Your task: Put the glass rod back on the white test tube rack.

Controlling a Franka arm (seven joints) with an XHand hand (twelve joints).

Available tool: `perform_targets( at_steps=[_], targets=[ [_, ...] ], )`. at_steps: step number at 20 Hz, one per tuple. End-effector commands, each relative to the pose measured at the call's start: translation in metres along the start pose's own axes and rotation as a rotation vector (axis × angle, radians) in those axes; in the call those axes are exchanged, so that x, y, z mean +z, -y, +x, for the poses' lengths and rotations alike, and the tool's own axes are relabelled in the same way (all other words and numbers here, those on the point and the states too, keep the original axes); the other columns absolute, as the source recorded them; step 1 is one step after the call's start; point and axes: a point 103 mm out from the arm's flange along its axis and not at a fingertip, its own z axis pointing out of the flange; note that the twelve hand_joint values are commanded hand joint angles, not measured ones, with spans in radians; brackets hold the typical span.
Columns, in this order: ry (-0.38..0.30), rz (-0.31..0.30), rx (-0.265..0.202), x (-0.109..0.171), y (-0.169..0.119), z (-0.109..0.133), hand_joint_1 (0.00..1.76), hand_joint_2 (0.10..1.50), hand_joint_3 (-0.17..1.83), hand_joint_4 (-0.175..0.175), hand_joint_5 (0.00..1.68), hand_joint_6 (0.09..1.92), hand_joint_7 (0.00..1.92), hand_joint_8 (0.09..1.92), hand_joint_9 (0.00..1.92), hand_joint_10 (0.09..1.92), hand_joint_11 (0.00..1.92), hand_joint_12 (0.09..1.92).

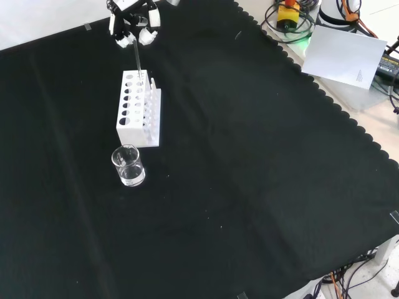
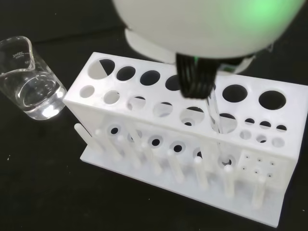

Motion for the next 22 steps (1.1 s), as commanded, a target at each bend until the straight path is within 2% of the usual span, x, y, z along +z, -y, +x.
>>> perform_targets(
  at_steps=[1,13,22],
  targets=[
    [0.0,-0.005,0.001,-0.002,0.001,-0.001,1.37,0.37,0.94,-0.175,0.85,0.87,1.25,0.56,1.92,0.62,1.9,0.72],
    [-0.028,-0.042,-0.012,-0.018,0.013,-0.013,1.39,0.36,0.93,-0.175,0.85,0.86,1.24,0.57,1.92,0.63,1.9,0.73],
    [-0.026,-0.065,0.023,-0.03,0.028,-0.026,1.4,0.36,0.93,-0.175,0.85,0.85,1.24,0.58,1.92,0.63,1.9,0.74]
  ],
)
